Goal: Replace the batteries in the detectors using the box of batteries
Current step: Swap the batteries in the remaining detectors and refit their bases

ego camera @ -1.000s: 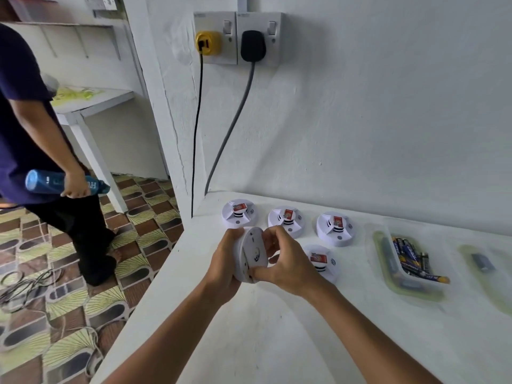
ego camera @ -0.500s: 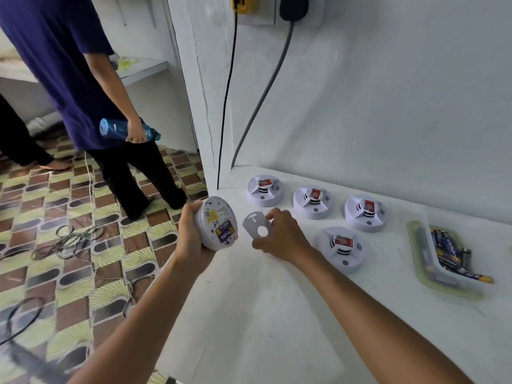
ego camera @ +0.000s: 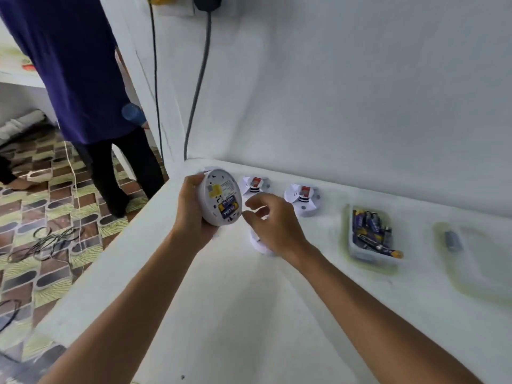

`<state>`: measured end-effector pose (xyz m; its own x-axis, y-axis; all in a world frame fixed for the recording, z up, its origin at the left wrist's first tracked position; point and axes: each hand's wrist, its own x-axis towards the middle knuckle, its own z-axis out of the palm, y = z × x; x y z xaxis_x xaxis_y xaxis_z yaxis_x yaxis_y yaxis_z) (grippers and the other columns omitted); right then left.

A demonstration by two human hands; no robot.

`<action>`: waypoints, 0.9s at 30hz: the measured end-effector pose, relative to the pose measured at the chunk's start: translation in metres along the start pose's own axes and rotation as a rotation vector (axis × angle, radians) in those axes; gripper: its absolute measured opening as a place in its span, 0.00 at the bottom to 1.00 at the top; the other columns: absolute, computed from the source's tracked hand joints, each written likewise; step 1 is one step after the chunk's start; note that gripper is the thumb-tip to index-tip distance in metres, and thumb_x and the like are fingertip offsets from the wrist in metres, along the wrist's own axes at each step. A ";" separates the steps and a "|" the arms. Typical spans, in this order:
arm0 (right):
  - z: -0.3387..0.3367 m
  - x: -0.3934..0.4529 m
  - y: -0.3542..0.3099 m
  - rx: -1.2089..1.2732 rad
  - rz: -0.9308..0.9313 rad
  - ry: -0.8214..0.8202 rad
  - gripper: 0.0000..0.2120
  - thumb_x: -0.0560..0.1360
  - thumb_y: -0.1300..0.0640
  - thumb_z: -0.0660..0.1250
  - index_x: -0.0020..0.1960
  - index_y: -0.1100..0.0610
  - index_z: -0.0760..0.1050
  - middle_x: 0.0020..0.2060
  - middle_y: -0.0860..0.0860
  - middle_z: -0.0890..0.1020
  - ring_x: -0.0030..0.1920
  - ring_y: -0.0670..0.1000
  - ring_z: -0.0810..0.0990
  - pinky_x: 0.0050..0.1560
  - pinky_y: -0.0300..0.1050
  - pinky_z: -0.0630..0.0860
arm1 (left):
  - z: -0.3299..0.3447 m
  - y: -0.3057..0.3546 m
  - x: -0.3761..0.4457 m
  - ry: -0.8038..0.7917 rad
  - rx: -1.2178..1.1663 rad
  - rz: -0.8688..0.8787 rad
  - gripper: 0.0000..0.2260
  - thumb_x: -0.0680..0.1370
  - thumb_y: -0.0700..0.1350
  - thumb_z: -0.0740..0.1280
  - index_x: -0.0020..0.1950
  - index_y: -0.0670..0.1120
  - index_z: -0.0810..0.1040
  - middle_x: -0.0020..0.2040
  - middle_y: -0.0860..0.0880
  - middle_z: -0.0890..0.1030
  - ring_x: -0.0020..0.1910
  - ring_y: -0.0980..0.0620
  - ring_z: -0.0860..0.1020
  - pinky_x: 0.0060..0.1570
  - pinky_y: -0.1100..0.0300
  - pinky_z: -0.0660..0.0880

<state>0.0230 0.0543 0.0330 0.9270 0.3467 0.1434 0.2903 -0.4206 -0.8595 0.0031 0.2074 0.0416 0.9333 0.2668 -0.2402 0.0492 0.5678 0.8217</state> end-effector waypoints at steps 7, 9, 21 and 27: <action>-0.122 -0.037 0.052 0.185 0.116 0.092 0.04 0.73 0.58 0.70 0.47 0.54 0.81 0.42 0.46 0.83 0.38 0.44 0.79 0.43 0.45 0.79 | 0.130 -0.075 -0.024 -0.115 -0.024 -0.031 0.17 0.78 0.53 0.55 0.51 0.44 0.77 0.43 0.42 0.81 0.43 0.44 0.80 0.42 0.54 0.74; -0.152 -0.049 0.067 0.248 0.171 0.129 0.04 0.72 0.59 0.70 0.46 0.53 0.81 0.40 0.47 0.82 0.36 0.47 0.79 0.42 0.49 0.80 | 0.163 -0.098 -0.031 -0.129 -0.036 -0.032 0.16 0.78 0.53 0.55 0.50 0.44 0.77 0.43 0.43 0.78 0.44 0.44 0.77 0.42 0.54 0.72; -0.303 -0.093 0.128 0.425 0.242 0.179 0.06 0.73 0.63 0.72 0.44 0.56 0.75 0.47 0.59 0.81 0.39 0.52 0.81 0.34 0.37 0.78 | 0.314 -0.185 -0.052 -0.352 0.037 -0.058 0.23 0.68 0.56 0.59 0.57 0.45 0.75 0.41 0.45 0.77 0.38 0.48 0.77 0.35 0.58 0.72; -0.330 -0.095 0.152 0.568 0.255 0.318 0.08 0.71 0.65 0.73 0.41 0.60 0.74 0.41 0.53 0.81 0.37 0.52 0.84 0.44 0.53 0.82 | 0.347 -0.203 -0.049 -0.404 0.158 0.021 0.20 0.68 0.53 0.59 0.56 0.49 0.78 0.48 0.44 0.79 0.44 0.46 0.78 0.40 0.56 0.75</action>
<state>0.0575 -0.3196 0.0505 0.9994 -0.0035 -0.0349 -0.0346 0.0771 -0.9964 0.0710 -0.1909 0.0662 0.9974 -0.0675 -0.0267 0.0533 0.4305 0.9010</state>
